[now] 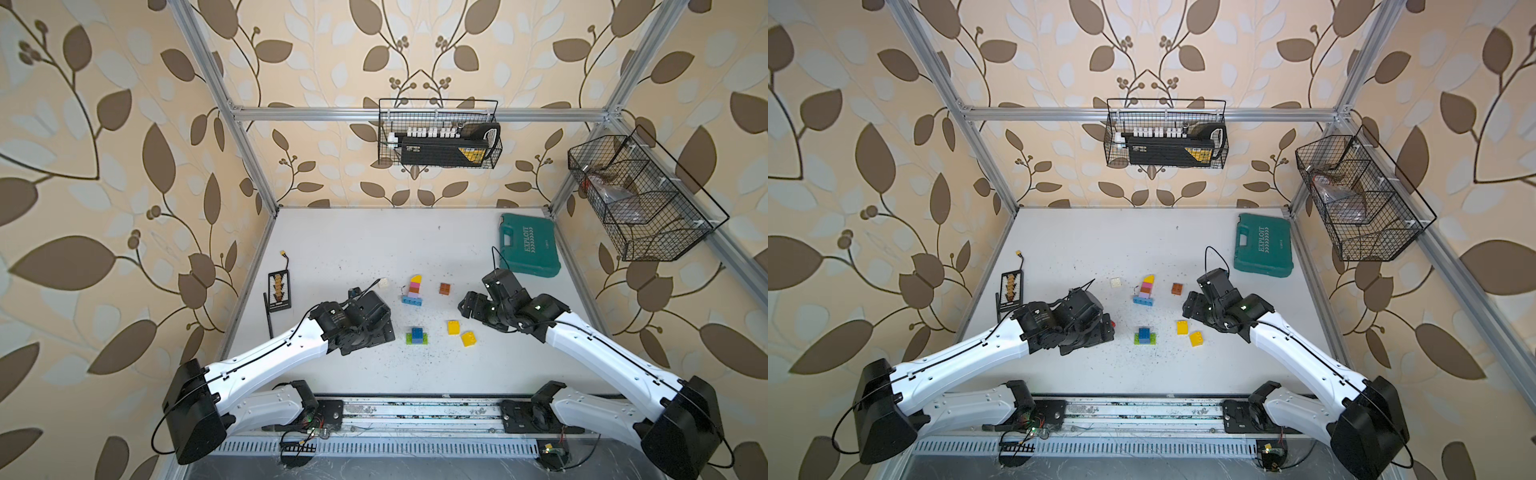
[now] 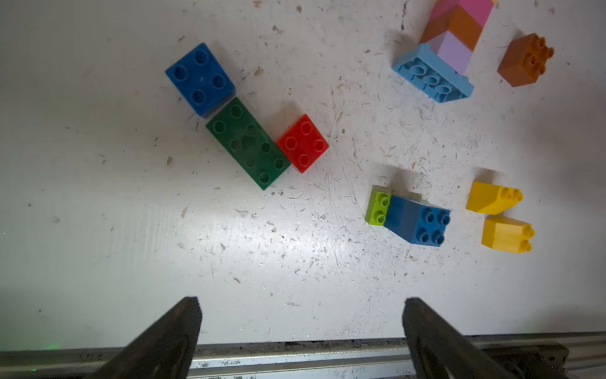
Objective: Assemble the number 1 with lego
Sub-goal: Move the lego brick at the center of the board.
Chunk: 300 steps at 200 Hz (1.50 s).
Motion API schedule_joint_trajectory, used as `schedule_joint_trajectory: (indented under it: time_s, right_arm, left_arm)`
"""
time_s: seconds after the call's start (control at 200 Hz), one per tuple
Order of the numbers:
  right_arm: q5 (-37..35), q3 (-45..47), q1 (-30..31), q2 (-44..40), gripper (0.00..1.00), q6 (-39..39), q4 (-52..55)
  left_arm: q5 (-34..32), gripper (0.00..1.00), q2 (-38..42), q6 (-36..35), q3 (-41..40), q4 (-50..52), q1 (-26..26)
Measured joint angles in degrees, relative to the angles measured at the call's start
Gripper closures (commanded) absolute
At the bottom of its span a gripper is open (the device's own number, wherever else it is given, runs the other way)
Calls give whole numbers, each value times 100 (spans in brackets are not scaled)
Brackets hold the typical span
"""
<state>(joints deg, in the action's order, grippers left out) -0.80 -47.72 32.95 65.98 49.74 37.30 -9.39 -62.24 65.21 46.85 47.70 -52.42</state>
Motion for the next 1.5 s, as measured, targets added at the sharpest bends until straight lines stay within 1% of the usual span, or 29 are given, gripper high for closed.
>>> schedule_joint_trajectory:
  time_s: [0.045, 0.115, 0.18, 0.24, 0.28, 0.38, 0.465, 0.54, 0.635, 0.715, 0.89, 1.09, 1.27, 1.5]
  right_arm:
    - [79, -90, 164, 166, 18, -90, 2]
    - [151, -282, 507, 446, 19, -273, -7]
    - [219, -575, 828, 791, 22, -476, -11]
    - [299, -920, 1058, 1169, 25, -658, -24]
    - [350, -1185, 1191, 1449, 27, -798, -17]
    - [380, -1974, 1572, 2225, 27, -1189, 9]
    - [356, -2677, 1917, 2861, 33, -1528, 118]
    - [354, -3300, 2149, 3445, 37, -1757, 227]
    - [358, -3912, 2312, 4096, 37, -2039, 367]
    - [358, -4242, 2380, 4538, 37, -2225, 468]
    - [363, -4752, 2433, 5211, 37, -2520, 776]
    - [339, -5469, 2430, 5801, 45, -2767, 1126]
    - [227, -5740, 2430, 6126, 45, -2837, 1327]
    - [24, -5740, 2404, 6166, 46, -2839, 1399]
  left_arm:
    - [-151, 1, 118, 142, -111, 37, 0]
    - [-358, 4, 315, 389, -254, 98, 0]
    - [-566, 4, 625, 616, -422, 129, 0]
    - [-719, 4, 1075, 876, -669, 120, 0]
    - [-807, 2, 1473, 1008, -881, 127, 0]
    - [-992, 1, 2426, 1298, -1322, 190, 0]
    - [-1145, 1, 3158, 1528, -1604, 251, 0]
    - [-1244, 1, 3635, 1676, -1801, 297, 0]
    - [-1329, 1, 4070, 1786, -1987, 378, 0]
    - [-1366, 1, 4203, 1825, -2024, 428, 0]
    - [-1467, 1, 4159, 1834, -2024, 411, 0]
    - [-1484, 1, 4079, 1823, -2024, 354, 0]
    - [-1574, 1, 4221, 1801, -2063, 315, 0]
    - [-1606, 1, 4404, 1755, -2120, 313, 0]
